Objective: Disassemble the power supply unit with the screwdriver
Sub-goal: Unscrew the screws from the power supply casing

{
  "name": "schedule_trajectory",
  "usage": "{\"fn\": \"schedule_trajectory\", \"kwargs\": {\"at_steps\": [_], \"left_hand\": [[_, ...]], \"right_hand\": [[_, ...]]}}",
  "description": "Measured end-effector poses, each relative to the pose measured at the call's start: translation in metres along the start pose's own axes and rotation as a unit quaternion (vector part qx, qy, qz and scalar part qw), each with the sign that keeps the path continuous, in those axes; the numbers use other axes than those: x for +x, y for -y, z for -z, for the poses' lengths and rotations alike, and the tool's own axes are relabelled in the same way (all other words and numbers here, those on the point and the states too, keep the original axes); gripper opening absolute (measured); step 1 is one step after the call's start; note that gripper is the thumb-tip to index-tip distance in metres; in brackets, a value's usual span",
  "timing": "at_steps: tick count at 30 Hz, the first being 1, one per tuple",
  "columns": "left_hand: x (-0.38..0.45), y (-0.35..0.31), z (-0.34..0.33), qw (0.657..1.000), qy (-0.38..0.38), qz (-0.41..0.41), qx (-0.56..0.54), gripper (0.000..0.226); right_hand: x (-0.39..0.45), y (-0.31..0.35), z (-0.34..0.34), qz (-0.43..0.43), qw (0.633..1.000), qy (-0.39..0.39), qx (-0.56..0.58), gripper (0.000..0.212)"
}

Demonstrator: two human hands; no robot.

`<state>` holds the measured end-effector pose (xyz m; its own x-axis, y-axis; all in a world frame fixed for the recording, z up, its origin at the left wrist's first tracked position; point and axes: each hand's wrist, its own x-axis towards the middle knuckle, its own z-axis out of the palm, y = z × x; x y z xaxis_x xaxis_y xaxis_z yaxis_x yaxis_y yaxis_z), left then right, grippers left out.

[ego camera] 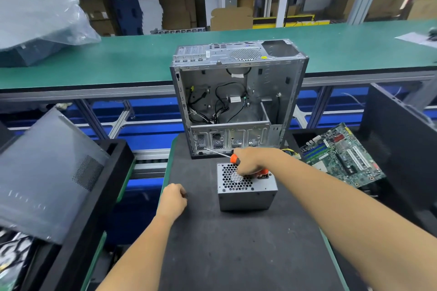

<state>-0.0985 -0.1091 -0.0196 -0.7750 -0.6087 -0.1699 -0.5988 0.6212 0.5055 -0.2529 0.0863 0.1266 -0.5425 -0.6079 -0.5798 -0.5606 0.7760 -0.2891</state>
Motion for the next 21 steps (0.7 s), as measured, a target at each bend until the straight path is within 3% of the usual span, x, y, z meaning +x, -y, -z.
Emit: {"fn": "schedule_trajectory", "kwargs": {"at_steps": [5, 9, 14, 17, 21], "left_hand": [[-0.003, -0.039, 0.024, 0.988, -0.089, -0.086, -0.094, 0.015], [-0.005, -0.093, 0.038, 0.965, -0.118, -0.144, -0.183, 0.01], [-0.016, -0.137, 0.031, 0.947, -0.078, -0.233, -0.207, 0.032], [-0.02, -0.15, 0.025, 0.943, -0.06, -0.277, -0.175, 0.015], [-0.023, -0.163, 0.019, 0.946, -0.028, -0.279, -0.164, 0.009]], "right_hand": [[-0.018, -0.011, 0.023, 0.025, 0.997, -0.045, 0.048, 0.046], [-0.039, -0.008, 0.055, 0.047, 0.993, -0.102, 0.043, 0.036], [-0.074, 0.0, 0.092, 0.08, 0.984, -0.158, -0.011, 0.019], [-0.095, 0.004, 0.102, 0.093, 0.98, -0.172, -0.043, 0.016], [-0.108, 0.008, 0.103, 0.128, 0.954, -0.269, -0.04, 0.016]]}}
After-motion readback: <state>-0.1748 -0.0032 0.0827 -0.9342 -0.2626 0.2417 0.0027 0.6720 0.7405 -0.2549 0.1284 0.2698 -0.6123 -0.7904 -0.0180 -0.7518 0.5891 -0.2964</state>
